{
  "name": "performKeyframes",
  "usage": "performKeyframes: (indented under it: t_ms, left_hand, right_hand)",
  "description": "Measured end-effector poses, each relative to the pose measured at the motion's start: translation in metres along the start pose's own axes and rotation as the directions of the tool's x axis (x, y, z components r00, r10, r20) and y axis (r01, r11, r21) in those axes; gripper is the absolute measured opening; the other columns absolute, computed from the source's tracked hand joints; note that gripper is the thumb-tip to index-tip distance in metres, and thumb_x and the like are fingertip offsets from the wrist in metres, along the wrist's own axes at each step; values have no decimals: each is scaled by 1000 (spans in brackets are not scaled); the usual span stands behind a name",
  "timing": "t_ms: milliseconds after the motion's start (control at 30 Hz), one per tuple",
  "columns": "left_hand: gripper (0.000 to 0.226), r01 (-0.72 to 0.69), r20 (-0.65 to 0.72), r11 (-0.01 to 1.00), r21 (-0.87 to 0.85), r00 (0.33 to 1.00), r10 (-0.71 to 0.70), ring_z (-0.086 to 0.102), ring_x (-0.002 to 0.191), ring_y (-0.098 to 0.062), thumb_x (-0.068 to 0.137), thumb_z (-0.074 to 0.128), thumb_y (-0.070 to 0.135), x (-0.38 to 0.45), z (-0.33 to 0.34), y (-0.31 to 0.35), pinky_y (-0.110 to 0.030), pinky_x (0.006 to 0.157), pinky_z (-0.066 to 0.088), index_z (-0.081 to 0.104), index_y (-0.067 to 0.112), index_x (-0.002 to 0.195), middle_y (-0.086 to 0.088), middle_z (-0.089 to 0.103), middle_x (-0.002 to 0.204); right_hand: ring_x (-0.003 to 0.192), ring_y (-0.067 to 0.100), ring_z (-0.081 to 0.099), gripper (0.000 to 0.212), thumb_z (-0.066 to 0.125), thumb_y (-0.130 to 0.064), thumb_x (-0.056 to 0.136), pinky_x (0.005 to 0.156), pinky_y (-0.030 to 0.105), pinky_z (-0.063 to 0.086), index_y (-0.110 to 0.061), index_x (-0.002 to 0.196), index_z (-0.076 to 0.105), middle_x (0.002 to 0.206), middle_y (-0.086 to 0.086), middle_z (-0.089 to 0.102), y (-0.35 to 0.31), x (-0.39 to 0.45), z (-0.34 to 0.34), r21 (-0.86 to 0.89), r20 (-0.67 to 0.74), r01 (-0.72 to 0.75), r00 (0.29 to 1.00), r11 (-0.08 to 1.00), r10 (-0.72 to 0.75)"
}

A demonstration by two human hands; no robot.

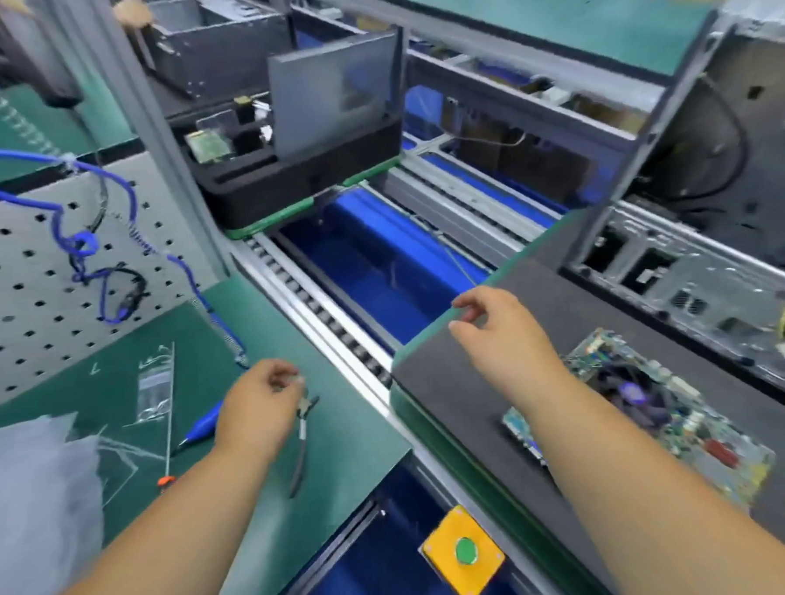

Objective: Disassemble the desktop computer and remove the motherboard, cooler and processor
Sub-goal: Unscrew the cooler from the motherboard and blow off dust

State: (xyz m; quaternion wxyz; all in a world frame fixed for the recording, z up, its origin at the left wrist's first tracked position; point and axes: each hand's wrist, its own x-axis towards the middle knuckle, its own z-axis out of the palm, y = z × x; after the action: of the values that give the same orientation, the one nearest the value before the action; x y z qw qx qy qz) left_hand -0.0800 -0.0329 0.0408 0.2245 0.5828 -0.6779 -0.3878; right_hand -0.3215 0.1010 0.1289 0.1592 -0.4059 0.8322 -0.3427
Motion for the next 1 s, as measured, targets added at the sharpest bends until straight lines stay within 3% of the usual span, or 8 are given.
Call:
performKeyframes:
  t_ms: [67, 167, 300, 467, 667, 800, 900, 1000]
  left_hand:
    - [10, 82, -67, 969, 232, 995, -68, 64, 88, -26, 81, 67, 23, 16, -15, -28, -32, 76, 49, 69, 23, 91, -2, 69, 94]
    - [23, 114, -88, 828, 549, 993, -78, 61, 96, -37, 77, 66, 24, 40, -29, -60, -39, 81, 50, 66, 17, 100, -14, 61, 103]
    - [39, 24, 41, 688, 725, 996, -79, 58, 107, -34, 82, 64, 38, 68, -27, -88, -38, 85, 47, 54, 19, 115, -11, 58, 115]
    - [31, -30, 105, 610, 792, 991, -88, 62, 105, -28, 84, 64, 45, 82, -19, -92, -33, 81, 44, 55, 24, 105, -4, 60, 114]
    - [24, -210, 111, 859, 466, 978, 179, 60, 84, -32, 80, 76, 38, 74, -16, -29, -35, 72, 46, 65, 24, 96, -5, 64, 93]
    - [19, -258, 149, 957, 130, 960, 238, 58, 71, -18, 80, 76, 37, 57, 4, 44, -30, 64, 45, 65, 32, 95, 6, 63, 79]
    - [21, -251, 260, 945, -210, 918, 301, 62, 73, -13, 82, 76, 28, 37, 30, 93, -25, 70, 48, 67, 30, 101, 5, 70, 83]
    - [43, -203, 392, 878, -434, 835, 387, 68, 93, -9, 79, 77, 35, 9, 54, 136, -34, 83, 53, 57, 37, 117, 5, 73, 100]
  right_hand:
    - [74, 1, 53, 19, 59, -28, 86, 71, 29, 43, -34, 104, 61, 98, -13, 53, -10, 0, 23, 8, 64, -2, 998, 1000, 2]
    - [76, 2, 54, 18, 58, -28, 87, 75, 32, 47, -34, 103, 62, 99, -14, 53, -18, 0, 45, 17, 101, -35, 994, 999, 33]
    - [77, 1, 54, 17, 60, -27, 87, 75, 29, 45, -33, 103, 63, 97, -14, 54, -22, 1, 58, 26, 96, -53, 994, 998, 50]
    - [80, 1, 56, 16, 59, -27, 86, 76, 29, 48, -36, 98, 64, 96, -17, 55, -18, -1, 56, 54, 82, -90, 993, 994, 86]
    - [70, 2, 55, 16, 59, -24, 85, 67, 27, 45, -39, 90, 64, 93, -17, 57, -10, -3, 37, 164, 46, -104, 994, 981, 97]
    - [57, -1, 51, 18, 59, -20, 86, 58, 18, 42, -37, 89, 66, 91, -15, 60, -3, -8, 12, 253, 18, -114, 993, 961, 113]
    - [60, -2, 54, 14, 62, -20, 87, 53, 9, 40, -32, 89, 68, 92, -10, 62, 5, -13, -15, 356, 1, -147, 988, 923, 157]
    - [82, 8, 64, 7, 64, -28, 90, 68, 18, 47, -29, 94, 69, 96, -9, 66, 17, -21, -45, 501, 54, -209, 976, 840, 210]
